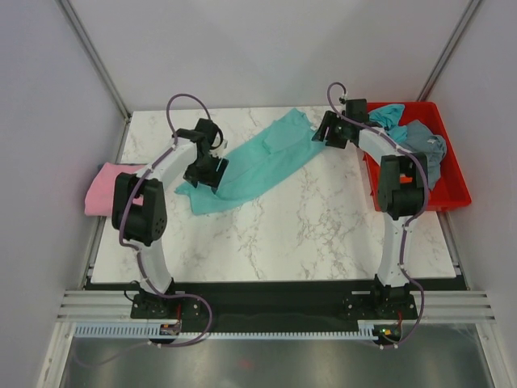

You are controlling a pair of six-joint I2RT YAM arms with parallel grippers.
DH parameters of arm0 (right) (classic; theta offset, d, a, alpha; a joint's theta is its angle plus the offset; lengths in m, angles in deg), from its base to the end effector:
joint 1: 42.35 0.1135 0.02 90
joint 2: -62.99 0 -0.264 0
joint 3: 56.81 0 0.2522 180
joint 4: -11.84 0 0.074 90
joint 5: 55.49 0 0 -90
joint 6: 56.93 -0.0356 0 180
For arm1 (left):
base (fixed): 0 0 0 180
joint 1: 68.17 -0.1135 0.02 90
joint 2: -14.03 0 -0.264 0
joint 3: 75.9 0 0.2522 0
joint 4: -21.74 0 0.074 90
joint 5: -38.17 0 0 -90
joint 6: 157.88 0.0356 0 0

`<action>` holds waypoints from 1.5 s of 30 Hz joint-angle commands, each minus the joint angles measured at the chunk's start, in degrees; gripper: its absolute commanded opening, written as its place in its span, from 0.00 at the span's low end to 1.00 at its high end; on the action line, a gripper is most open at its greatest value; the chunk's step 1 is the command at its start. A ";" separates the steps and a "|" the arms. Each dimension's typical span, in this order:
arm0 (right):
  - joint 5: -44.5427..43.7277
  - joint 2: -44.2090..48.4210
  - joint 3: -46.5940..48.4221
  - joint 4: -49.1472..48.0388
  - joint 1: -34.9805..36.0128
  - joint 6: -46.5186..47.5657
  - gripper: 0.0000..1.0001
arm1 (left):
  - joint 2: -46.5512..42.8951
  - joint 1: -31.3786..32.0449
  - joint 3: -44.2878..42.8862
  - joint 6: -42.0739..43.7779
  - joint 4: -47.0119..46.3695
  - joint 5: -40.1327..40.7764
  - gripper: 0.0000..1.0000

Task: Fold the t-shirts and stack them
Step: Fold the tshirt

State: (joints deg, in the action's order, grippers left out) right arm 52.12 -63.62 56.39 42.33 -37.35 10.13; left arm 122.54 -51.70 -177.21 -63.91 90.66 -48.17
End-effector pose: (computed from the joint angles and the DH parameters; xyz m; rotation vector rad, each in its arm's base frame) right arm 0.4977 0.0544 0.1921 0.2148 2.3605 0.5985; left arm 0.3653 -0.1056 0.2259 0.5023 2.8495 0.0536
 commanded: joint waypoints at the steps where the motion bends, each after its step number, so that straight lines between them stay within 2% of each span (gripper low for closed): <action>1: 2.25 -1.62 0.49 -4.33 -0.07 -2.02 0.66 | 3.46 -0.12 -3.24 0.69 0.21 -2.78 0.72; 6: 3.67 -8.21 5.67 -6.71 0.45 -3.52 0.66 | 4.96 -0.03 -2.37 1.57 3.29 -7.26 0.71; 15: 3.23 -14.45 10.60 -7.94 1.07 -4.74 0.66 | -0.84 2.77 9.40 2.10 4.26 -9.11 0.70; 20: 3.05 -15.25 11.39 -8.47 1.95 -5.01 0.67 | -3.47 8.92 13.54 2.10 4.26 -9.11 0.70; 24: 2.87 -15.07 11.57 -8.73 2.39 -4.92 0.67 | -5.85 17.87 10.39 2.10 4.26 -9.11 0.70; 26: 2.52 -14.90 11.66 -8.73 2.48 -4.48 0.67 | -6.82 20.34 9.42 2.10 4.43 -9.11 0.70; 27: 2.35 -14.72 11.57 -8.65 2.56 -4.31 0.67 | -6.99 21.40 7.50 6.10 8.87 -21.64 0.71; 29: 2.17 -13.85 11.48 -8.65 2.56 -3.69 0.66 | -8.22 21.41 4.94 5.79 8.22 -19.84 0.72; 32: 1.99 -11.48 11.04 -8.65 2.48 -2.64 0.67 | -8.14 21.06 -2.35 7.80 7.43 -12.82 0.74; 36: 1.64 -6.65 8.06 -8.56 1.95 -4.65 0.67 | -6.30 15.20 -7.54 7.64 4.36 -5.62 0.77; 39: 1.64 -3.48 5.08 -8.91 0.55 -9.57 0.67 | -3.58 8.79 -7.99 6.06 2.86 -4.28 0.76; 45: 5.76 -0.48 -3.62 -13.12 -3.32 -20.98 0.66 | -0.06 0.51 -7.55 3.51 1.80 -6.73 0.75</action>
State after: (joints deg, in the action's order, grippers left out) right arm 55.33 -67.27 56.95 32.32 -38.29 -2.48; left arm 120.57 -49.10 -184.11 -59.06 93.58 -54.60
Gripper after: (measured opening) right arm 0.666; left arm 0.753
